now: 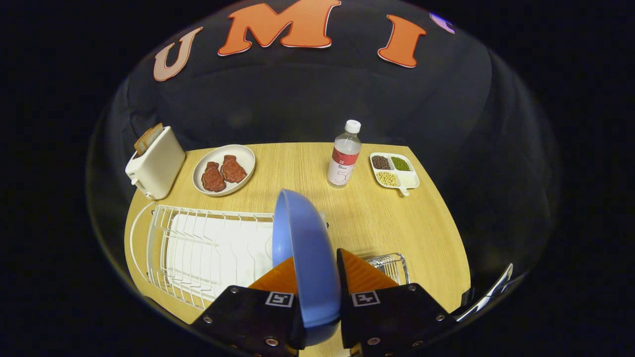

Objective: Take the plate from the dish rack, then take the spoon from the basket and place it into the plate.

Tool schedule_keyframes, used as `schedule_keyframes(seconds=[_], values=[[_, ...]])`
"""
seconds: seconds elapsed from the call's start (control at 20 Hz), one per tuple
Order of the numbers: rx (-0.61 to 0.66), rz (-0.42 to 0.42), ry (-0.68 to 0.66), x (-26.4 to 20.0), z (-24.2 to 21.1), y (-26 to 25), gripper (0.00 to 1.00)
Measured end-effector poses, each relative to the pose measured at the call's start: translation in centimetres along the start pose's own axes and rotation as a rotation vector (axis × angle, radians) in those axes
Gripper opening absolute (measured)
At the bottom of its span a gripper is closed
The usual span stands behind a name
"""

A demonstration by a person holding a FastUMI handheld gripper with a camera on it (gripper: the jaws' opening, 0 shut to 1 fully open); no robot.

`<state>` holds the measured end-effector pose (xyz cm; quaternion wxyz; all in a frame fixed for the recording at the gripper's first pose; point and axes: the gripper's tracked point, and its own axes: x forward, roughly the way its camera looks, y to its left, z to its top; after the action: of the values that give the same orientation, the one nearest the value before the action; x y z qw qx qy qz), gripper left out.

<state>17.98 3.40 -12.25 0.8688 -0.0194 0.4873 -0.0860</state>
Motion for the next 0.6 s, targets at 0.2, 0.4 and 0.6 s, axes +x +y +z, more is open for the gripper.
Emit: schedule_keyframes(seconds=[0.2,0.4,0.6], values=[[0.004,0.079,-0.096,-4.2,0.4,0.7,0.28],[-0.031,0.162,-0.159,-7.7,-1.9,1.1,0.28],[-0.043,0.244,-0.174,-9.8,-6.5,1.2,0.28]])
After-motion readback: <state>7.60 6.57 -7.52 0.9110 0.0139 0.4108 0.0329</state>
